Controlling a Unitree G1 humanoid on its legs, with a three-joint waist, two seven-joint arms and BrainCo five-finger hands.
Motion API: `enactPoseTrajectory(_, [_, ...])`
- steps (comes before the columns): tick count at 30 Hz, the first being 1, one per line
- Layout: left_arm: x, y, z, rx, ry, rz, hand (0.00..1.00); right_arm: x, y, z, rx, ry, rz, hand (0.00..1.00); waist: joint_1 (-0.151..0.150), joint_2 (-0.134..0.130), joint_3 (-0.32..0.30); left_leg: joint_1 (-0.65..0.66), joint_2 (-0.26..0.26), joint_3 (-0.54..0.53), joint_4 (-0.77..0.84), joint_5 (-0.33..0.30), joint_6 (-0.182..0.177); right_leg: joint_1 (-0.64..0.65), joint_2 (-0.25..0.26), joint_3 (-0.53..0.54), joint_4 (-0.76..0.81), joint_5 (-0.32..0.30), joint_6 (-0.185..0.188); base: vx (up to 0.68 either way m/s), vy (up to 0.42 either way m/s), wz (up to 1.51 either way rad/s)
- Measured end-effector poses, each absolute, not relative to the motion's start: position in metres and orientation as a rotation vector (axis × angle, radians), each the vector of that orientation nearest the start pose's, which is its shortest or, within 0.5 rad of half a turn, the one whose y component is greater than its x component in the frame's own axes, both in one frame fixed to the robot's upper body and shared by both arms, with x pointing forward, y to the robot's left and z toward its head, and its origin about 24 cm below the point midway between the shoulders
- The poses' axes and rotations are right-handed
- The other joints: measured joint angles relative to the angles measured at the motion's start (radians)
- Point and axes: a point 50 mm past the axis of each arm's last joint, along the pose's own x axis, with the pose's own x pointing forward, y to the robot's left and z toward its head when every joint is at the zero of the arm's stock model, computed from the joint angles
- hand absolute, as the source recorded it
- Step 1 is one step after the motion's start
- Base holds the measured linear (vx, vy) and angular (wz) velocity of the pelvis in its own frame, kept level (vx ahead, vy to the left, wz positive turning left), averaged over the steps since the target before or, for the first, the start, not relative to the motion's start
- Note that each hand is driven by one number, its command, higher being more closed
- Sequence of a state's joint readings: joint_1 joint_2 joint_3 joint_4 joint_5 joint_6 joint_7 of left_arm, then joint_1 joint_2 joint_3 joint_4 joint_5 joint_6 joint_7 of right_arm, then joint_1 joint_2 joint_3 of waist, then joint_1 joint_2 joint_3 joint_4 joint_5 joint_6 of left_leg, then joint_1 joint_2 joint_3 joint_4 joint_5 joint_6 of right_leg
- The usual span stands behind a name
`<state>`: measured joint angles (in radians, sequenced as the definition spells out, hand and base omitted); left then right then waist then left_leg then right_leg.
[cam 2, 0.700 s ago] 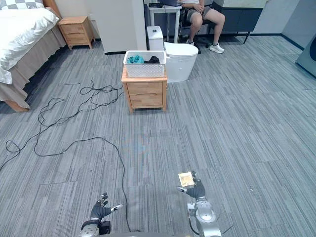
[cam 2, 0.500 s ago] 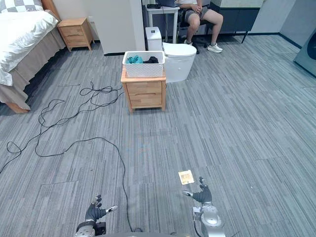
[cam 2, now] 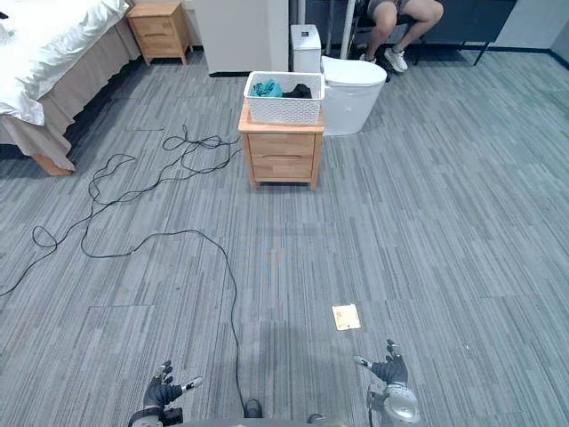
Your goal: Pick up the laundry basket with both hands and put the clothes into the washing machine.
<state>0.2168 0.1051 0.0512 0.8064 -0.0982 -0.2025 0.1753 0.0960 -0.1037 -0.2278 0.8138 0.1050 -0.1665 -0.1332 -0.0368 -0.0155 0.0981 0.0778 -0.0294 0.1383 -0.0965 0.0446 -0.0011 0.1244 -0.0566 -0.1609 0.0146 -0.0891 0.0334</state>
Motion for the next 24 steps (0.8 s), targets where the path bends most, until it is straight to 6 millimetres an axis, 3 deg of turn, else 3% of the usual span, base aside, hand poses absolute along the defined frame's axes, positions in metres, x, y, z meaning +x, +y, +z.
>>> enactPoseTrajectory(6, [0.108,0.211,-0.132,0.06,0.782,0.351,0.0,0.157,-0.237,-0.115,0.027,0.674,-0.464,0.0,0.002,0.006,0.038,-0.004,0.006,0.02,0.001,-0.009,0.003,-0.011,0.003,0.013,0.003,0.0,0.001,0.0,-0.033,-0.09])
enactPoseTrajectory(9, [0.114,0.211,-0.128,0.052,0.752,0.352,0.0,0.17,-0.235,-0.11,0.03,0.643,-0.466,0.0,0.016,0.011,0.057,-0.045,0.015,0.061,0.044,-0.065,0.021,-0.061,0.006,0.052,0.025,-0.001,0.002,-0.02,0.017,-0.41])
enactPoseTrajectory(11, [0.117,0.208,-0.126,0.037,0.732,0.351,0.0,0.177,-0.234,-0.106,0.03,0.624,-0.461,0.0,0.027,0.02,0.068,-0.104,0.019,0.087,0.174,-0.179,0.037,-0.151,-0.018,0.078,0.194,-0.07,0.067,0.01,0.054,-0.46])
enactPoseTrajectory(12, [0.118,0.207,-0.126,0.033,0.732,0.35,0.0,0.177,-0.235,-0.106,0.029,0.624,-0.46,0.0,0.026,0.026,0.075,-0.109,0.018,0.089,0.197,-0.2,0.042,-0.177,-0.025,0.081,0.266,-0.088,0.089,0.0,0.089,-0.3])
enactPoseTrajectory(14, [0.122,0.209,-0.124,0.039,0.72,0.348,0.0,0.172,-0.231,-0.11,0.022,0.654,-0.444,0.0,0.018,0.033,0.099,-0.078,0.013,0.082,0.244,-0.254,0.069,-0.346,-0.065,0.051,0.638,-0.118,0.088,0.1,0.121,-0.07])
enactPoseTrajectory(16, [0.128,0.215,-0.121,0.065,0.704,0.34,0.0,0.169,-0.226,-0.113,0.014,0.671,-0.416,0.0,0.015,0.025,0.121,-0.038,0.012,0.075,0.246,-0.272,0.079,-0.412,-0.082,0.017,0.695,-0.166,0.071,0.24,0.125,0.09])
enactPoseTrajectory(18, [0.131,0.217,-0.119,0.073,0.694,0.339,0.0,0.17,-0.222,-0.113,0.003,0.671,-0.394,0.0,0.002,0.026,0.129,-0.007,0.023,0.058,0.244,-0.285,0.074,-0.462,-0.078,-0.03,0.611,-0.173,0.075,0.26,0.059,0.23])
enactPoseTrajectory(19, [0.135,0.217,-0.118,0.072,0.684,0.339,0.0,0.171,-0.222,-0.112,-0.004,0.669,-0.386,0.0,-0.003,0.035,0.139,0.013,0.035,0.049,0.243,-0.291,0.069,-0.478,-0.063,-0.039,0.539,-0.165,0.074,0.39,0.005,0.44])
enactPoseTrajectory(20, [0.141,0.217,-0.116,0.066,0.668,0.339,0.0,0.172,-0.222,-0.111,-0.011,0.665,-0.381,0.0,-0.008,0.041,0.152,0.052,0.051,0.026,0.219,-0.298,0.053,-0.502,-0.035,-0.056,0.373,-0.091,0.059,0.53,-0.023,0.49])
enactPoseTrajectory(21, [0.144,0.216,-0.115,0.065,0.661,0.338,0.0,0.171,-0.222,-0.111,-0.012,0.666,-0.381,0.0,-0.01,0.043,0.155,0.067,0.053,0.015,0.206,-0.301,0.045,-0.514,-0.028,-0.061,0.307,-0.054,0.057,0.59,-0.069,0.67])
enactPoseTrajectory(22, [0.15,0.216,-0.112,0.066,0.644,0.334,0.0,0.171,-0.223,-0.111,-0.015,0.665,-0.38,0.0,-0.015,0.018,0.158,0.102,0.053,-0.007,0.191,-0.316,0.02,-0.527,-0.026,-0.058,0.215,0.016,0.052,0.53,-0.093,0.54])
enactPoseTrajectory(23, [0.15,0.217,-0.112,0.069,0.643,0.335,0.0,0.171,-0.222,-0.112,-0.016,0.667,-0.378,0.0,-0.016,0.012,0.159,0.12,0.053,-0.014,0.187,-0.327,0.001,-0.536,-0.025,-0.056,0.197,0.042,0.039,0.58,-0.151,0.69])
enactPoseTrajectory(24, [0.145,0.219,-0.114,0.075,0.658,0.337,0.0,0.166,-0.221,-0.113,-0.022,0.677,-0.375,0.0,-0.019,-0.002,0.151,0.159,0.053,-0.037,0.188,-0.351,-0.04,-0.549,-0.028,-0.056,0.197,0.076,0.001,0.63,-0.207,0.67])
